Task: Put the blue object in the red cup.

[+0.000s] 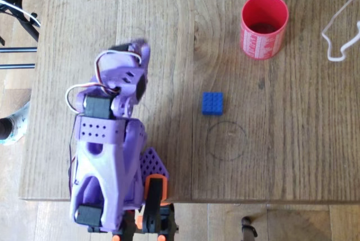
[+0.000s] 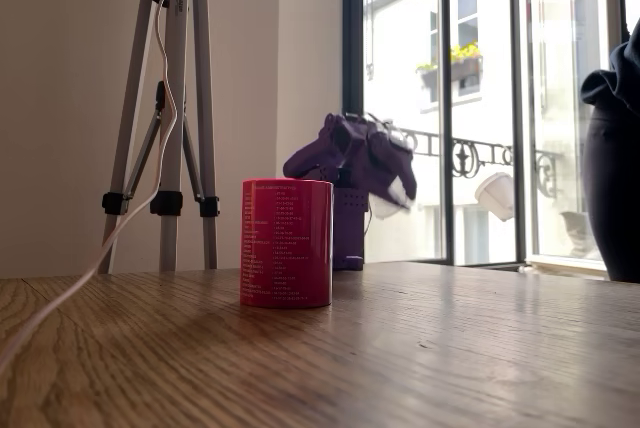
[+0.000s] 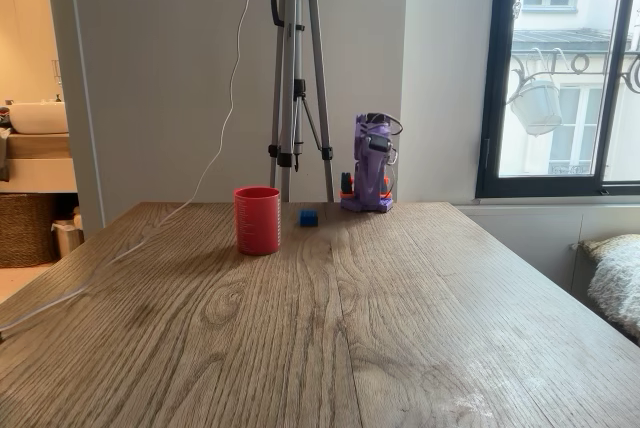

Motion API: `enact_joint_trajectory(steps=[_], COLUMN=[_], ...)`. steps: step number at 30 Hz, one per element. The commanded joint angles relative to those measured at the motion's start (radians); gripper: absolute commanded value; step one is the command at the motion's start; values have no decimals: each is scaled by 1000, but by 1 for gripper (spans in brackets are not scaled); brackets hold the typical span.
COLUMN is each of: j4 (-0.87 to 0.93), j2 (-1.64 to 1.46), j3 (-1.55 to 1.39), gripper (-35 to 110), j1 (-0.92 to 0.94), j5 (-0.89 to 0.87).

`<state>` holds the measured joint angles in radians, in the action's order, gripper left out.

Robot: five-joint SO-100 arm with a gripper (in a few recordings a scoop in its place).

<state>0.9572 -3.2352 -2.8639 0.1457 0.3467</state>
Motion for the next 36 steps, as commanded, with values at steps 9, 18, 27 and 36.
enact_joint_trajectory(steps=[9, 18, 27, 36], j4=[518, 759, 759, 759], j2=[1008, 1463, 1500, 1338], j3=[1144, 1470, 1405, 1207], gripper=[0, 0, 0, 0], j1=[270, 417, 632, 687], j5=[-290, -815, -1127, -1137])
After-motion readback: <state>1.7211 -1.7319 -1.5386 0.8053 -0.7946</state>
